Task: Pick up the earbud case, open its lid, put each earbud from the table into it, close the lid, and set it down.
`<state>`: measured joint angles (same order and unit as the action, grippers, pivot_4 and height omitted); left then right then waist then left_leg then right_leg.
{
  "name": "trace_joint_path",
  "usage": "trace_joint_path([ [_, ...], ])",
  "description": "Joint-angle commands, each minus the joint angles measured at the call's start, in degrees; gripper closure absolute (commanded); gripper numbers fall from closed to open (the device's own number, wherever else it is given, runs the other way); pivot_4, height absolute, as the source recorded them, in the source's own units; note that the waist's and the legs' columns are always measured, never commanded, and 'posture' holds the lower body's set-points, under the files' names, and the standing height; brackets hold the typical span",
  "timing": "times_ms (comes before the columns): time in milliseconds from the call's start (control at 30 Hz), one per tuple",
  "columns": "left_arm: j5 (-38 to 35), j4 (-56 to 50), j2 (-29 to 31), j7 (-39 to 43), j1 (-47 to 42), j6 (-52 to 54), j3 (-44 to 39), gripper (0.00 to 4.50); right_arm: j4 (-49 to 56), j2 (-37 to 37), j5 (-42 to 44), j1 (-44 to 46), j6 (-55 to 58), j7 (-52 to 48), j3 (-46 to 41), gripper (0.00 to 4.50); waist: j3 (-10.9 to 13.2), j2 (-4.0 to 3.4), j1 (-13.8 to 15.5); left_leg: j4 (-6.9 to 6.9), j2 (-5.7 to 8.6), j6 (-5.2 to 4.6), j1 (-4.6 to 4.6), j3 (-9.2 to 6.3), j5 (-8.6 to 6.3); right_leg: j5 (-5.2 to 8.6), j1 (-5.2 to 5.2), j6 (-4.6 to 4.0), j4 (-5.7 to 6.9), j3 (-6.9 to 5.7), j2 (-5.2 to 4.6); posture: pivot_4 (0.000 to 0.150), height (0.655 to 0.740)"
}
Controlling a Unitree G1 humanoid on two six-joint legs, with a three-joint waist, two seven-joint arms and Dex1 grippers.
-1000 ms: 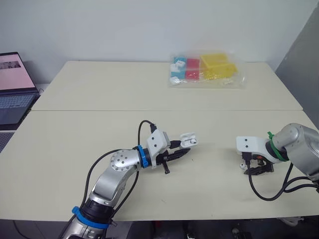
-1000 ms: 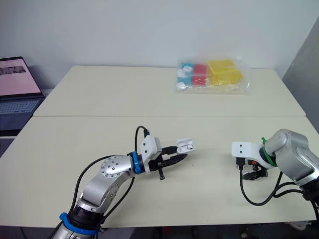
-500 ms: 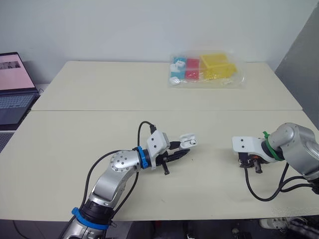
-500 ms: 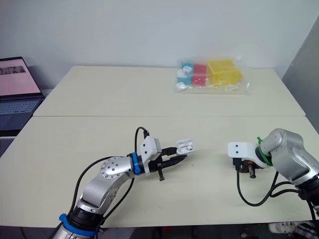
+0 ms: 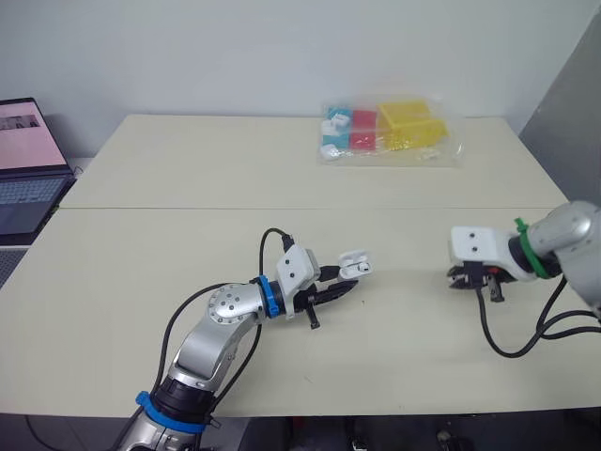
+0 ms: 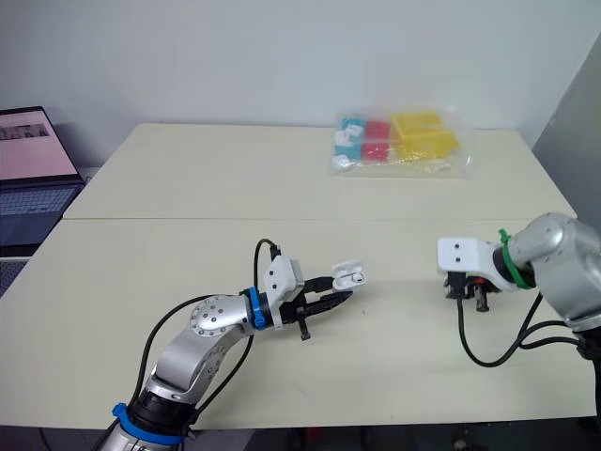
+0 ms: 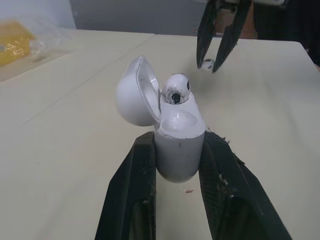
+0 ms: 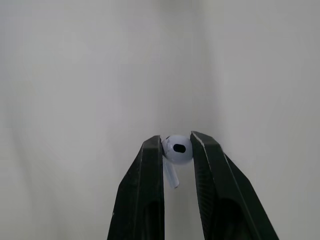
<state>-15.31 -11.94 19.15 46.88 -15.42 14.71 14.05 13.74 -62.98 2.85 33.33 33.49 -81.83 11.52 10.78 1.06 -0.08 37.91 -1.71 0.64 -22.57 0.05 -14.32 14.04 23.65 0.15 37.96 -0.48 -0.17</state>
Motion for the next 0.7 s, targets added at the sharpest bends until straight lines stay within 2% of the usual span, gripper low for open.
trace_joint_path([
  [33,-1.5,-0.3,-0.8,-0.1,-2.1,0.0,-1.3,3.70,6.2,4.7,13.3,0.8,6.2,1.0,-10.8,4.07,0.0,0.01,0.0,0.00,0.00,0.00,0.00,0.00,0.00,0.00,-0.01,0.00,0.00,0.00,0.01,0.150,0.7400],
  [167,-1.9,0.6,-0.6,0.5,-3.8,0.2,-1.8,3.70,11.2,13.0,22.4,1.1,13.2,10.1,-19.1,4.07,0.0,0.01,0.0,0.01,0.02,0.00,-0.01,-0.01,0.00,-0.01,-0.01,0.00,0.03,0.01,0.02,0.150,0.7400],
  [300,-2.5,1.3,-0.6,0.7,-5.2,0.5,-2.3,3.70,15.4,18.4,28.0,-0.4,17.7,18.2,-22.2,4.07,0.0,0.01,0.0,0.03,-0.01,0.00,-0.02,-0.02,0.00,-0.02,-0.03,0.02,0.03,0.03,-0.03,0.150,0.7400],
  [400,-2.9,1.4,-0.9,0.3,-6.5,1.0,-2.5,3.70,20.3,28.5,33.5,-4.6,18.2,28.1,-25.4,4.07,0.0,0.09,0.0,0.04,0.00,0.00,-0.04,-0.03,0.00,-0.02,-0.06,0.02,-0.01,0.02,-0.02,0.150,0.7400],
  [533,-3.6,1.1,-1.3,-0.4,-7.3,1.9,-2.9,3.70,24.6,35.5,34.4,-7.4,17.4,37.5,-23.7,4.07,0.0,0.06,-0.1,0.01,-0.02,0.00,-0.16,-0.02,0.00,-0.02,0.10,0.02,0.05,0.05,-0.01,0.150,0.7400],
  [700,-3.8,0.4,-1.7,-0.8,-7.7,2.8,-3.0,3.70,24.6,41.7,27.7,-11.5,7.7,44.6,-16.6,4.07,0.0,0.06,-0.1,0.01,0.00,0.00,-0.15,-0.05,0.00,-0.02,0.10,0.03,0.06,0.01,0.03,0.150,0.7400],
])
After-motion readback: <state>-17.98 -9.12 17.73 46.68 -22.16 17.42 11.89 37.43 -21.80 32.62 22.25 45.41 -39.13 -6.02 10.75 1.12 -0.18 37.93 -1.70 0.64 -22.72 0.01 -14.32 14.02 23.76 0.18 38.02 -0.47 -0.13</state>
